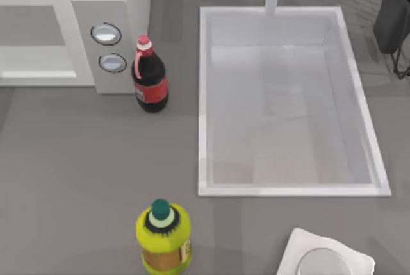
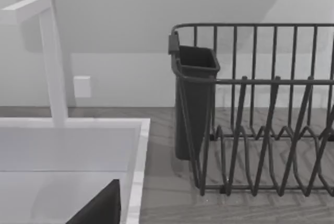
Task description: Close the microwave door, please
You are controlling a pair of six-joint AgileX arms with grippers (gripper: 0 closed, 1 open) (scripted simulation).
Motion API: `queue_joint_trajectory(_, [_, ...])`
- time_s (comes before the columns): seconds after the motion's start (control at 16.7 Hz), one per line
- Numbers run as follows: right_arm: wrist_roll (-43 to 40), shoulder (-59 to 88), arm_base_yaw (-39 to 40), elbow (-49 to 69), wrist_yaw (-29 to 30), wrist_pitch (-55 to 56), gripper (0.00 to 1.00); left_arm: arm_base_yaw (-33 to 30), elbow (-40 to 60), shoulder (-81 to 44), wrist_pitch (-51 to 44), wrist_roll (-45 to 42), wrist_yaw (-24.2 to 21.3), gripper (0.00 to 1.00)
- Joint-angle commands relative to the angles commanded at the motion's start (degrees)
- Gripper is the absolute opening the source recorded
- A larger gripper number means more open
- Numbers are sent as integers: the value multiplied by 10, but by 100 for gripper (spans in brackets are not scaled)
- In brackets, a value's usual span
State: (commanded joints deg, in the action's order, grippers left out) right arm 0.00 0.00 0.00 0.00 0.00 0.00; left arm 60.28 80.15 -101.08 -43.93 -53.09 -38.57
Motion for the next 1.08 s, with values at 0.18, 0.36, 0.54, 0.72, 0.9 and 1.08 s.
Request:
queue_joint_trajectory(0.18, [0, 0, 0, 0, 0, 0, 100, -2, -2, 0, 3, 0, 2, 0])
queue_joint_trajectory(0.36, [0, 0, 0, 0, 0, 0, 100, -2, -34, -13, 43, 0, 1, 0])
queue_joint_trajectory(0.54, [0, 0, 0, 0, 0, 0, 100, -1, -87, -38, 132, -1, 0, 0])
queue_joint_trajectory(0.72, [0, 0, 0, 0, 0, 0, 100, 1, -137, -61, 202, -2, -1, 0])
queue_joint_trajectory(0.9, [0, 0, 0, 0, 0, 0, 100, 2, -152, -69, 219, -3, -1, 0])
queue_joint_trajectory(1.08, [0, 0, 0, 0, 0, 0, 100, -2, -153, -64, 218, -1, -1, 0])
